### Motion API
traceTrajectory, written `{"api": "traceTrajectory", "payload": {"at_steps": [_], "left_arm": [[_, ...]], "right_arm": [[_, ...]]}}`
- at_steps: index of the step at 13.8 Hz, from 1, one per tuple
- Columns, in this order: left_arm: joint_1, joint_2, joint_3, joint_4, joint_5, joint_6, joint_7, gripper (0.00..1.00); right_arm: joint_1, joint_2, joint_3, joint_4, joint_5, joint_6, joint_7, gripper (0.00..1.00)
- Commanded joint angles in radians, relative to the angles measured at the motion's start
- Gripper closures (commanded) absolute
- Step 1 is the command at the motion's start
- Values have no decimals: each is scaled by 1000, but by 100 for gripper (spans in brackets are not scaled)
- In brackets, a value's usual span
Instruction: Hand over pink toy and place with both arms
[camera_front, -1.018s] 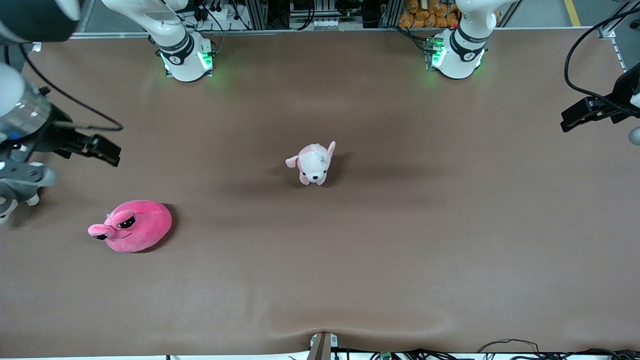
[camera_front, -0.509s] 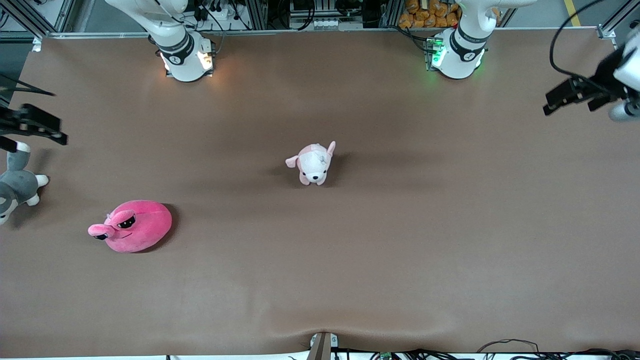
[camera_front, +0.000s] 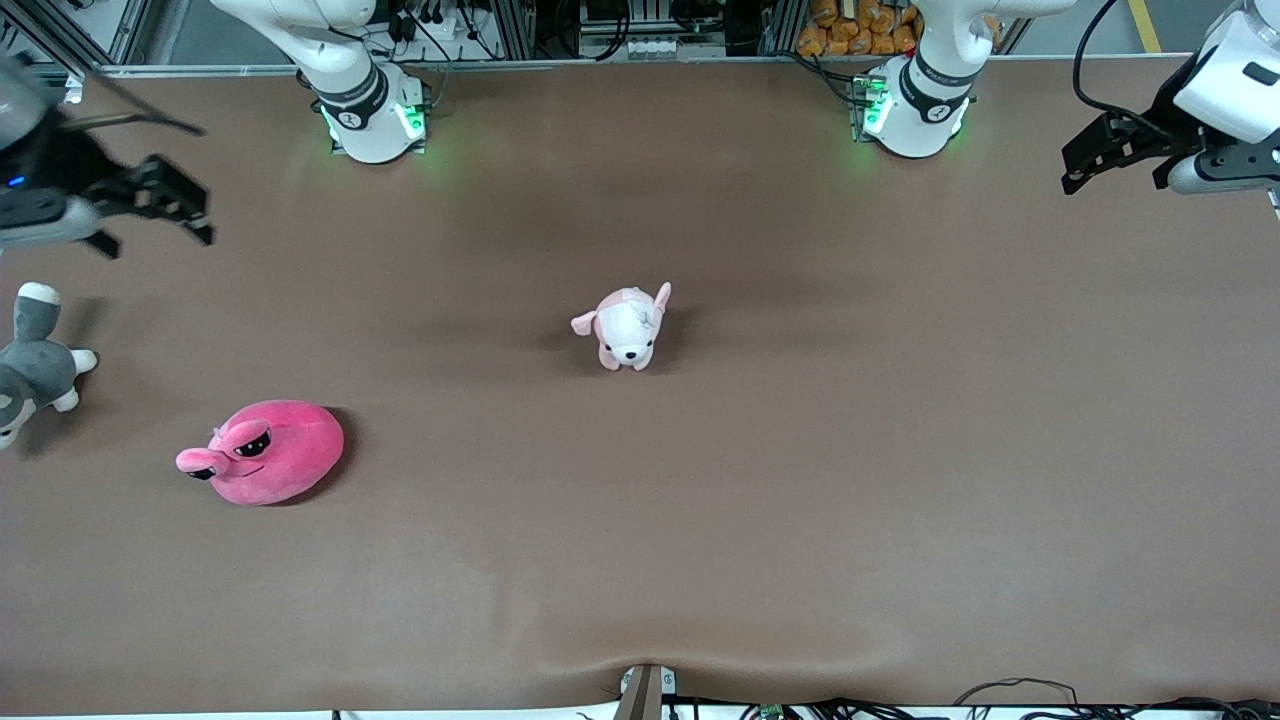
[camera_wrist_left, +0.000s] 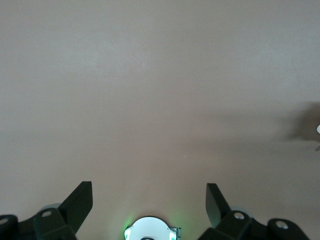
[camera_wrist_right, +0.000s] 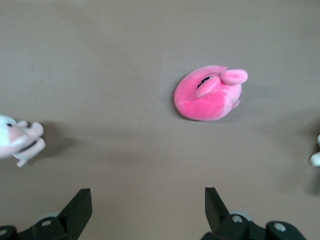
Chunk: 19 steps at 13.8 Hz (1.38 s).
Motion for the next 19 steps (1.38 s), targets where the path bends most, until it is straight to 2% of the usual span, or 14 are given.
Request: {"api": "traceTrajectory", "payload": {"at_steps": [1,3,6,13,16,19], "left_arm": [[-3,-12,-12,-9,18,8,17,0],[0,-9,-11,-3,18,5,20,0],[7,17,-11,34,17,-3,26,0],[8,61,-3,97,17,-34,12,0],[8,94,-3,150,18,-71,12,0],[8,95,-3,151,18,-72,18,0]], "right_arm": [[22,29,-6,65,-25,-23,100,0],[16,86,-12,160,-46,-82,71,0],[18,97,-10,176,-123,-102,-94,0],[-33,105,-17,168,-19,-102,-104,0],[-32,105,-17,168,-20,-102,-104,0],[-35,105,-17,168,-20,-105,-104,0]]}}
